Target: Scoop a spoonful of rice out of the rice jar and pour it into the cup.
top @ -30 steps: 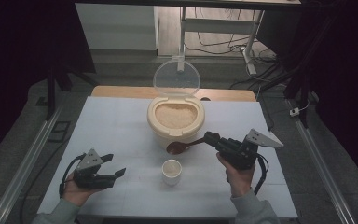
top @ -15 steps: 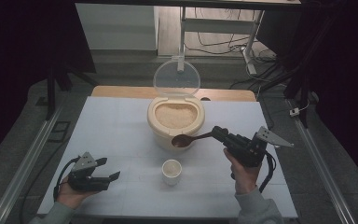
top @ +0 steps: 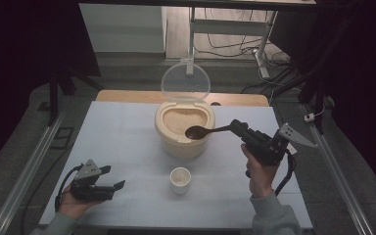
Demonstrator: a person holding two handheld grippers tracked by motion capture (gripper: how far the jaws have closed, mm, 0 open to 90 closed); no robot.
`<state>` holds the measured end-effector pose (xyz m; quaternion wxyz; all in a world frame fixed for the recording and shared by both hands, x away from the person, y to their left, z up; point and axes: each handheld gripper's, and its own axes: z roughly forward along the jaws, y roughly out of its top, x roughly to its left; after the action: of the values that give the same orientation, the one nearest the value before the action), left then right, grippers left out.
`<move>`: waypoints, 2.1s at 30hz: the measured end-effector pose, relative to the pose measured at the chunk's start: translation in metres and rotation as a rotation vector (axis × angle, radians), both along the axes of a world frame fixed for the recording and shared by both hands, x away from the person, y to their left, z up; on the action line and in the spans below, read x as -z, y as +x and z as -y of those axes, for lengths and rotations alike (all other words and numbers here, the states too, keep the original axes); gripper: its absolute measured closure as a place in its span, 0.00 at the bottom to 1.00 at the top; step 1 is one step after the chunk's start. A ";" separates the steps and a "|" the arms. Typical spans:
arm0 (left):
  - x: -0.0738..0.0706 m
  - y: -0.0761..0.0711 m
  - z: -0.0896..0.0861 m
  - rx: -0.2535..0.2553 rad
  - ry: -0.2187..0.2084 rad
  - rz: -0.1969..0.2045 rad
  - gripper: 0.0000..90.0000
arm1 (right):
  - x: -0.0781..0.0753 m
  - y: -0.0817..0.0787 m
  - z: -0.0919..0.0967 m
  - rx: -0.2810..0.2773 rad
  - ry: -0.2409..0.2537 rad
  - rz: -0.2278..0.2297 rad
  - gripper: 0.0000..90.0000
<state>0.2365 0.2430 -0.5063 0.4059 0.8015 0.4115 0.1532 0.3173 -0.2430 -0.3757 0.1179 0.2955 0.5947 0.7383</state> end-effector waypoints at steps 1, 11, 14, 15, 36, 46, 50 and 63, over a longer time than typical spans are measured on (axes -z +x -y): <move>0.000 0.000 0.000 0.000 -0.001 -0.001 0.24 | -0.001 0.001 0.001 0.006 -0.002 0.002 0.92; 0.000 0.002 -0.001 0.003 -0.004 -0.009 0.24 | -0.006 0.019 0.002 0.071 0.010 0.004 0.92; 0.000 0.003 -0.001 0.005 -0.006 -0.011 0.24 | -0.011 0.023 -0.002 0.083 -0.008 0.011 0.92; 0.000 0.003 -0.001 0.005 -0.006 -0.013 0.24 | -0.013 0.025 -0.004 0.087 -0.015 0.014 0.92; 0.002 0.004 0.004 0.034 0.006 -0.034 0.22 | -0.015 0.063 -0.031 0.232 -0.238 -0.025 0.92; 0.002 0.004 0.004 0.033 0.004 -0.032 0.22 | -0.010 0.068 -0.047 0.281 -0.365 -0.003 0.92; 0.002 0.004 0.004 0.033 0.004 -0.031 0.22 | -0.005 0.070 -0.054 0.277 -0.391 -0.014 0.93; 0.002 0.004 0.004 0.034 0.007 -0.030 0.22 | 0.021 0.084 -0.055 0.217 -0.247 -0.203 0.93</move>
<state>0.2402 0.2394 -0.5081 0.3996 0.8118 0.4035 0.1358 0.4008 -0.1883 -0.3964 0.1716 0.4139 0.6545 0.6090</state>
